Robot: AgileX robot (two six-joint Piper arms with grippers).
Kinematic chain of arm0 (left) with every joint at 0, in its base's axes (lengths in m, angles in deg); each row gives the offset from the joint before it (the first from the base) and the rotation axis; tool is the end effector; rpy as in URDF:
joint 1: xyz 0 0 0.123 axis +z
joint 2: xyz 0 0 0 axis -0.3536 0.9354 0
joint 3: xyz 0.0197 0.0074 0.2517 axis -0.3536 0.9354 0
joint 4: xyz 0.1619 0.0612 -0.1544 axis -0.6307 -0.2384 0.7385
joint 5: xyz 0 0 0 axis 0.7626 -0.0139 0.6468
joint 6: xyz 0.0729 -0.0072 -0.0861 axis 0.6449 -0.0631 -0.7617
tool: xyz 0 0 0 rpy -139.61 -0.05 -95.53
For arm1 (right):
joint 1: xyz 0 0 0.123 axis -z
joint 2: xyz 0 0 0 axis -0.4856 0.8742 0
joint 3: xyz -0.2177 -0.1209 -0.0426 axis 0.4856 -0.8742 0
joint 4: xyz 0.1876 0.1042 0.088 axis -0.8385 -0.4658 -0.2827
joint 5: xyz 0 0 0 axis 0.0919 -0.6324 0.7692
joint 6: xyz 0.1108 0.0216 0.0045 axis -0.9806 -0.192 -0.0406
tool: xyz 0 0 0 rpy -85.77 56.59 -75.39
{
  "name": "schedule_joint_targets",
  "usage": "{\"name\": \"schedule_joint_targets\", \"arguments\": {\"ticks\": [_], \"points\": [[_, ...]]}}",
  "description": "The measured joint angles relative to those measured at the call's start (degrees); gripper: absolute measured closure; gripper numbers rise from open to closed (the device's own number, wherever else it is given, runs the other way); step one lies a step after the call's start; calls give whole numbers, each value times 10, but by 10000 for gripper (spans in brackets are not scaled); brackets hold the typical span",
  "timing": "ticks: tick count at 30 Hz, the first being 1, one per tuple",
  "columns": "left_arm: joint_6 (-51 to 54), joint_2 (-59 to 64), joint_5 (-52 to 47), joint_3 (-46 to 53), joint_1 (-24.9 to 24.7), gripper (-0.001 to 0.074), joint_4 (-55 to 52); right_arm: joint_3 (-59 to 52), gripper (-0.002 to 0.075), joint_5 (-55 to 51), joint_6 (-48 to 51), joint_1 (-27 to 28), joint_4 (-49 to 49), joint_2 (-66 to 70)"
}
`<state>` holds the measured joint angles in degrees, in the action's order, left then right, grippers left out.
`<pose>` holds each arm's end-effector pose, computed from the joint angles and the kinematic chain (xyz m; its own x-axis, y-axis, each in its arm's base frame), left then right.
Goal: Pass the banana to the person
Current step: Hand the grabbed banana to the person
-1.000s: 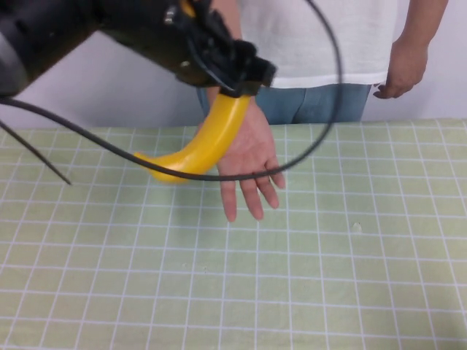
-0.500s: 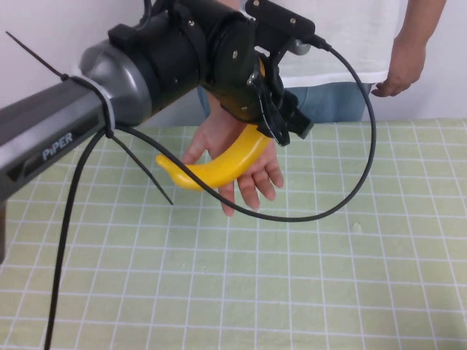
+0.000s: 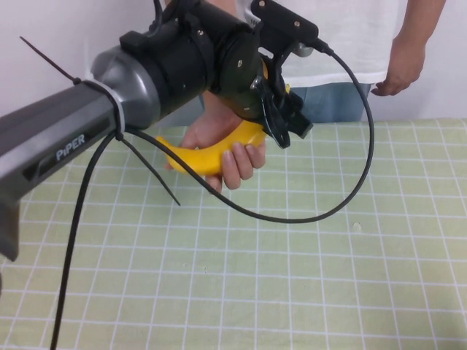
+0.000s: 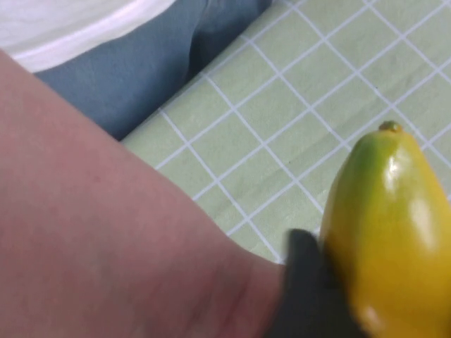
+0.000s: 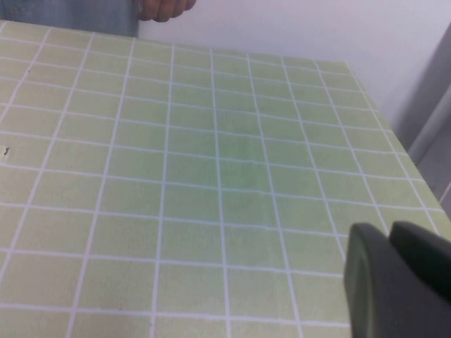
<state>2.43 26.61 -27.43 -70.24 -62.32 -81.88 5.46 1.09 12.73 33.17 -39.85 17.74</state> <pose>0.3349 -0.2822 0.2620 -0.4244 0.6473 -0.6331 0.7113 0.6710 0.2092 0.0850 -0.0158 0.1659 -0.3080 -0.1218 -0.9436 0.1098 0.9806 -0.1624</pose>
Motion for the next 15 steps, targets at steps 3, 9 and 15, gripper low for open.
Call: {"name": "schedule_joint_targets", "arguments": {"ticks": [3, 9, 15], "points": [[0, 2, -24, -15, 0, 240, 0, 0, 733, 0, 0, 0, 0, 0], [-1, -6, -111, -86, -3, 200, 3, 0, 733, 0, 0, 0, 0, 0], [-6, -67, -177, -128, -7, 503, 2, 0, 733, 0, 0, 0, 0, 0]]}}
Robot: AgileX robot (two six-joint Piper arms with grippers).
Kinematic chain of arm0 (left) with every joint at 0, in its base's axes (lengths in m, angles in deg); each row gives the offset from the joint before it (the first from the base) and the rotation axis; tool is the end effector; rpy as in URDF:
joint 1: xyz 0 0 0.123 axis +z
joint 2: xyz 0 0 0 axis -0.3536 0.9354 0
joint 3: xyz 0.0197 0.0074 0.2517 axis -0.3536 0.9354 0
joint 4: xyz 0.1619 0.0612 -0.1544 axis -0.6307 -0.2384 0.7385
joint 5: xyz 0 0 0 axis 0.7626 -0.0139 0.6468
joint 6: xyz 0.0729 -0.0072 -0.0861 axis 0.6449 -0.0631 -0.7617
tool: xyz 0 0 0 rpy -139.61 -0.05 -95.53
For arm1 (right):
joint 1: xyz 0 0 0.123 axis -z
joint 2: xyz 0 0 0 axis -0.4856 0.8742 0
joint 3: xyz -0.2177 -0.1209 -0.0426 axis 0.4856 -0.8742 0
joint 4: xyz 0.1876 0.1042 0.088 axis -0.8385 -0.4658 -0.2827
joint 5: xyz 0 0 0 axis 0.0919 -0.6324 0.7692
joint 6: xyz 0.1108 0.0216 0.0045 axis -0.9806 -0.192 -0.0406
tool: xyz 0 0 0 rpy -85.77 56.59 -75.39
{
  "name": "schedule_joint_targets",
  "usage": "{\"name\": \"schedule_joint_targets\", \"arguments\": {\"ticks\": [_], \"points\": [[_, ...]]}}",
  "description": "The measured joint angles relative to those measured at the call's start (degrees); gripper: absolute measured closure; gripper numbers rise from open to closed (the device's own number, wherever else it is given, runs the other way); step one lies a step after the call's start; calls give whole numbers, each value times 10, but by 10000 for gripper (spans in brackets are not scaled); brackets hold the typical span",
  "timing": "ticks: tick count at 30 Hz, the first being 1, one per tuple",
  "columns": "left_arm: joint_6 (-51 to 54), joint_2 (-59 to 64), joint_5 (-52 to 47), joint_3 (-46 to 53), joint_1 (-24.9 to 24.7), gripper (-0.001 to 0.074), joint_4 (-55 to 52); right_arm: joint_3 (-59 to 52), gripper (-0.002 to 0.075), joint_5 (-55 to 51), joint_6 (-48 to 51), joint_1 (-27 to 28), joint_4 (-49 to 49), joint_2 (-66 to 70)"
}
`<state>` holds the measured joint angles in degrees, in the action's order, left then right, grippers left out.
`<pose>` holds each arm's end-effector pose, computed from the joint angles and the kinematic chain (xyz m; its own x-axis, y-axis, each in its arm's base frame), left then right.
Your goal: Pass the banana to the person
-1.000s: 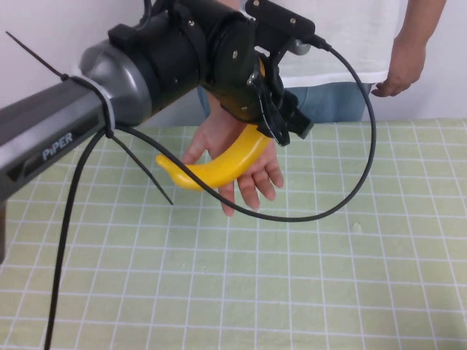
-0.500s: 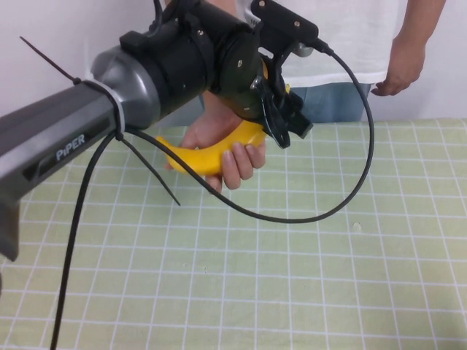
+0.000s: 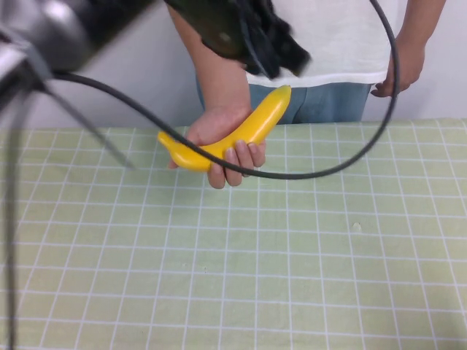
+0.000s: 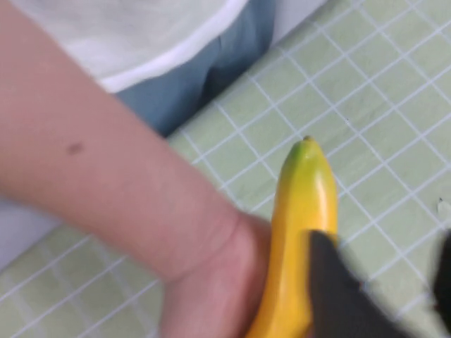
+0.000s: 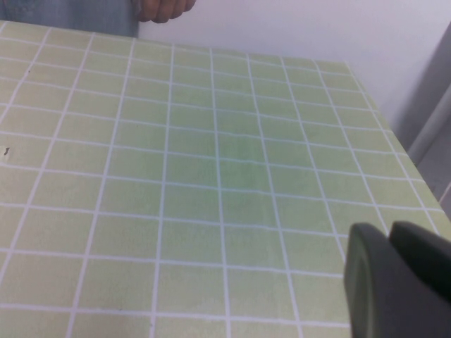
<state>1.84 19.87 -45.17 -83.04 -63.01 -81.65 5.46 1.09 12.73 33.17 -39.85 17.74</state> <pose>0.3038 -0.2575 0.3555 -0.4382 0.6078 -0.6623 0.6813 0.7052 0.1963 0.0850 -0.0158 0.1659 -0.3080 -0.1218 -0.9436 0.1098 0.9806 -0.1624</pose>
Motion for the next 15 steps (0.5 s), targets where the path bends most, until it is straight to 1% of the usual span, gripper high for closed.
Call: {"name": "schedule_joint_targets", "arguments": {"ticks": [1, 3, 4, 9, 12, 15], "points": [[3, -15, -17, -1, 0, 584, -2, 0, 733, 0, 0, 0, 0, 0], [7, -42, -57, -2, 0, 664, -7, 0, 733, 0, 0, 0, 0, 0], [8, -56, -73, -2, 0, 687, -8, 0, 733, 0, 0, 0, 0, 0], [11, -130, -91, 22, -2, 729, 22, 0, 733, 0, 0, 0, 0, 0], [12, -183, -81, 86, -5, 735, 34, 0, 733, 0, 0, 0, 0, 0], [10, -243, -45, 180, -5, 735, 35, 0, 733, 0, 0, 0, 0, 0]]}}
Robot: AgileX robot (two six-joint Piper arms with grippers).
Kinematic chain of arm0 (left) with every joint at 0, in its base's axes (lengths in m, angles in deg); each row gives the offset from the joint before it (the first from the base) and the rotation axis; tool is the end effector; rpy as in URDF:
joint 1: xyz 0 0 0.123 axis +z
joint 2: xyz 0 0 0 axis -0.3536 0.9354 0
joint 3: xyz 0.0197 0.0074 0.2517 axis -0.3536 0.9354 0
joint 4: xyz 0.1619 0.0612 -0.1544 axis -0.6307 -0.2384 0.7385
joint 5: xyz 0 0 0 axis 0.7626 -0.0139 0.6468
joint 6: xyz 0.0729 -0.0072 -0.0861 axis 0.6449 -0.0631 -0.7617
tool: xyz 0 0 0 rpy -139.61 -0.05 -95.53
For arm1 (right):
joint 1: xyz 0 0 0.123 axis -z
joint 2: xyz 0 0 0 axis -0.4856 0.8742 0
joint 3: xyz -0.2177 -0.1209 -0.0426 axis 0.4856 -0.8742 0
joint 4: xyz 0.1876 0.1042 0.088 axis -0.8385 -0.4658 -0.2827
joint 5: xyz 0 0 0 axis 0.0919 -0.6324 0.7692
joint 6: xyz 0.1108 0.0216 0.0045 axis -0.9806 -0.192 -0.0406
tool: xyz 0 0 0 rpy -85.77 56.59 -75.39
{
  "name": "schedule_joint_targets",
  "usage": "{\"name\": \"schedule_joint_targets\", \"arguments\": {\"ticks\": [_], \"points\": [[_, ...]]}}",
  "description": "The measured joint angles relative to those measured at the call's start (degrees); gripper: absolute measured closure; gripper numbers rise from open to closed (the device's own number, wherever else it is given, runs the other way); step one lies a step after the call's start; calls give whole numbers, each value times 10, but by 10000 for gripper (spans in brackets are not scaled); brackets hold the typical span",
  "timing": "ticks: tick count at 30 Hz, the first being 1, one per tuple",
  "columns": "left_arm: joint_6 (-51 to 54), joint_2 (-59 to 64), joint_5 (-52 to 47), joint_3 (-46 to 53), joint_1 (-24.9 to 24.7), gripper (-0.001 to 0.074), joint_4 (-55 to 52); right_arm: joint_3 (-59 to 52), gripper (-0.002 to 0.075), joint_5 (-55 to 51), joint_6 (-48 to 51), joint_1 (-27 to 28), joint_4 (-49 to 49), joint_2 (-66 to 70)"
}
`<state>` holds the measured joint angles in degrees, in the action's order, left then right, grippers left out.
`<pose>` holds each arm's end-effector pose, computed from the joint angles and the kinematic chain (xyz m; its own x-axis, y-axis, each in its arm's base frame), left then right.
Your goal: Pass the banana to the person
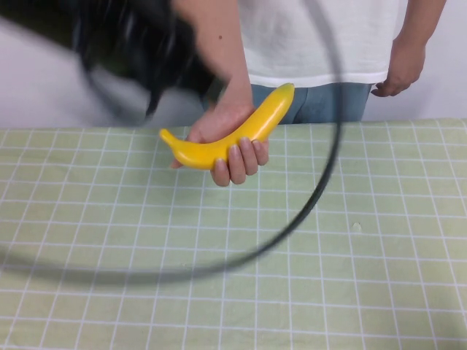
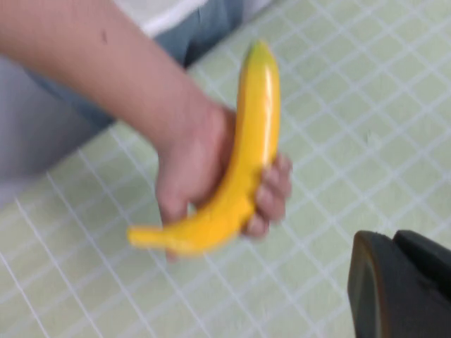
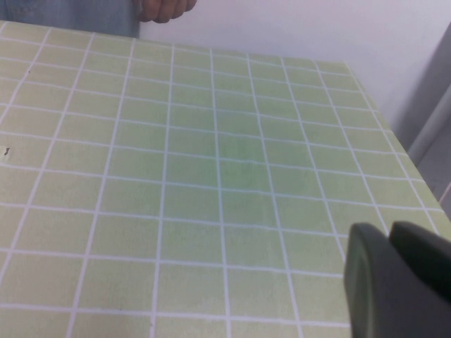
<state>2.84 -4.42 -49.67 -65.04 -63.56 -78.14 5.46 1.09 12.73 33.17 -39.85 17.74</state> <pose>0.2155 -0.1887 0.4035 -0.4256 0.5843 -0.6910 0.7066 0.6916 0.1496 0.0850 -0.0158 0.1659 -0.3080 -0.1218 -0.9436 0.1098 0.9806 -0.1624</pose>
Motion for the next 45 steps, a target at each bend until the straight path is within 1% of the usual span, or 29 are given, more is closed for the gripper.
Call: {"name": "schedule_joint_targets", "arguments": {"ticks": [2, 7, 10, 13, 15, 21, 30, 32, 36, 38, 40, 43, 45], "points": [[-6, -36, 29, 74, 0, 736, 3, 0, 733, 0, 0, 0, 0, 0], [-41, -140, 122, 299, 0, 736, 8, 0, 734, 0, 0, 0, 0, 0], [-66, -209, 159, 407, 0, 736, 8, 0, 733, 0, 0, 0, 0, 0], [-81, -272, 175, 486, 0, 736, 8, 0, 733, 0, 0, 0, 0, 0], [-89, -306, 180, 520, 0, 736, 8, 0, 734, 0, 0, 0, 0, 0], [-102, -367, 180, 539, 0, 736, 8, 0, 733, 0, 0, 0, 0, 0], [-102, -372, 178, 541, 0, 736, -3, 0, 734, 0, 0, 0, 0, 0], [-102, -372, 189, 542, 0, 736, -9, 0, 733, 0, 0, 0, 0, 0], [-93, -375, 262, 548, 0, 736, -31, 0, 733, 0, 0, 0, 0, 0], [-71, -387, 303, 551, 12, 736, -34, 0, 733, 0, 0, 0, 0, 0], [-42, -409, 350, 552, 43, 736, -18, 0, 733, 0, 0, 0, 0, 0], [-1, -444, 400, 552, 116, 736, 20, 0, 733, 0, 0, 0, 0, 0], [10, -465, 409, 553, 161, 736, 28, 0, 733, 0, 0, 0, 0, 0]]}}
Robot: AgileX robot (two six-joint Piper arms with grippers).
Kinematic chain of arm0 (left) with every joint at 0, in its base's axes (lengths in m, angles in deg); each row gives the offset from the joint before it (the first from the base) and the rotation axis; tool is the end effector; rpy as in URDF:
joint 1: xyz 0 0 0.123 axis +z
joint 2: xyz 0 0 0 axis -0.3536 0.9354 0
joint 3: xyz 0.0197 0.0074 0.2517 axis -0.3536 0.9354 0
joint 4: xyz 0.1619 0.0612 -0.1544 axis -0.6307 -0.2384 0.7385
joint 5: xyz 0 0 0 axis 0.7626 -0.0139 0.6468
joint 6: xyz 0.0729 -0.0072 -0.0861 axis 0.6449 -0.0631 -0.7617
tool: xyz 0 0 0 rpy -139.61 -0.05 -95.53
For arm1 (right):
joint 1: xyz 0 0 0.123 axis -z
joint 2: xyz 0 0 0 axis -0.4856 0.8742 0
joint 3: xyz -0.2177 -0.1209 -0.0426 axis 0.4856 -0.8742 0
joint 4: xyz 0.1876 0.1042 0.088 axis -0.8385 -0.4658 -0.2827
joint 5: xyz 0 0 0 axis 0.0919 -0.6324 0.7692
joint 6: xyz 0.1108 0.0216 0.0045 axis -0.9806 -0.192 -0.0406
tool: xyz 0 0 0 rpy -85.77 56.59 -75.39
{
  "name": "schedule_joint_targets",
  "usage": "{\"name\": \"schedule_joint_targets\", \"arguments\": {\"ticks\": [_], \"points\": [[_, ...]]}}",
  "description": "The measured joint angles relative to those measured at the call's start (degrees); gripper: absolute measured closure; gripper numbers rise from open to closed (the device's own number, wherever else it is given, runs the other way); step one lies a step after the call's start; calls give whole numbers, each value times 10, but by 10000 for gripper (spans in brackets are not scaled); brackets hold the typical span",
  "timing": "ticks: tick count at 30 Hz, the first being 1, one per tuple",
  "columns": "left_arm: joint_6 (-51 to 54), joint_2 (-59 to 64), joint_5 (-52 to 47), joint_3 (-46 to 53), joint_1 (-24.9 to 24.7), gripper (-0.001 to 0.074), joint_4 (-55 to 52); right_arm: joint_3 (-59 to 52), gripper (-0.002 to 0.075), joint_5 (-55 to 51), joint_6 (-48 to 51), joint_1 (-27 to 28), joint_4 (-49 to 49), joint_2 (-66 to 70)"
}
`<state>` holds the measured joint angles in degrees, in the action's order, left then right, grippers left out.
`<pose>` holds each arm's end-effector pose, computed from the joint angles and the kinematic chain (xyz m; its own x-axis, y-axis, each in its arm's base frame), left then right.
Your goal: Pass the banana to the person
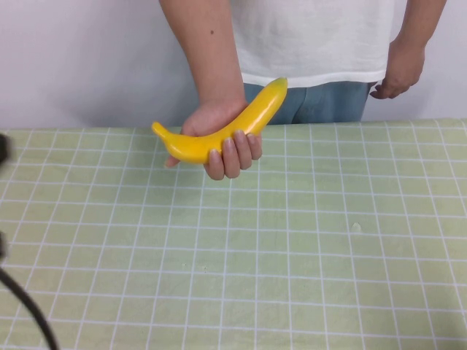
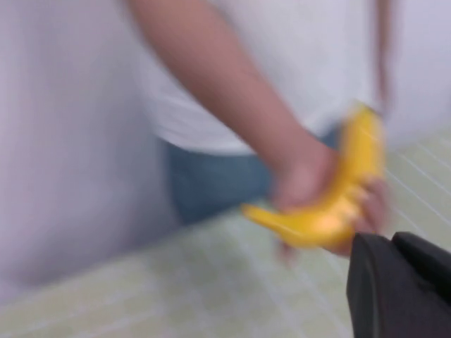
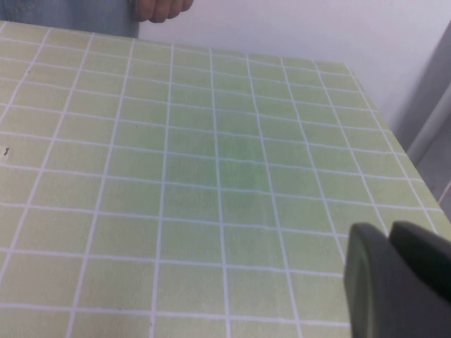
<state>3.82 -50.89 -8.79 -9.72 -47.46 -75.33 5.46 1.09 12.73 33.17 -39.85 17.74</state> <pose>0.1324 -0.0651 0.3473 -0.1344 0.2386 -0.9618 0.4644 0.8726 0.1516 0.0850 -0.0158 0.1659 -0.3080 -0.1218 -0.9436 0.1098 0.9806 -0.1624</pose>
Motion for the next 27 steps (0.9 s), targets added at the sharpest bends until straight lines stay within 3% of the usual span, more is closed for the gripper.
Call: {"name": "schedule_joint_targets", "arguments": {"ticks": [6, 11, 19, 27], "points": [[12, -91, 34, 75, 102, 738, -4, 0, 734, 0, 0, 0, 0, 0], [12, -196, 109, 229, 149, 738, 5, 0, 733, 0, 0, 0, 0, 0], [-51, -343, 119, 424, 158, 738, 25, 0, 733, 0, 0, 0, 0, 0], [-54, -358, 59, 445, 158, 738, 17, 0, 733, 0, 0, 0, 0, 0]]}}
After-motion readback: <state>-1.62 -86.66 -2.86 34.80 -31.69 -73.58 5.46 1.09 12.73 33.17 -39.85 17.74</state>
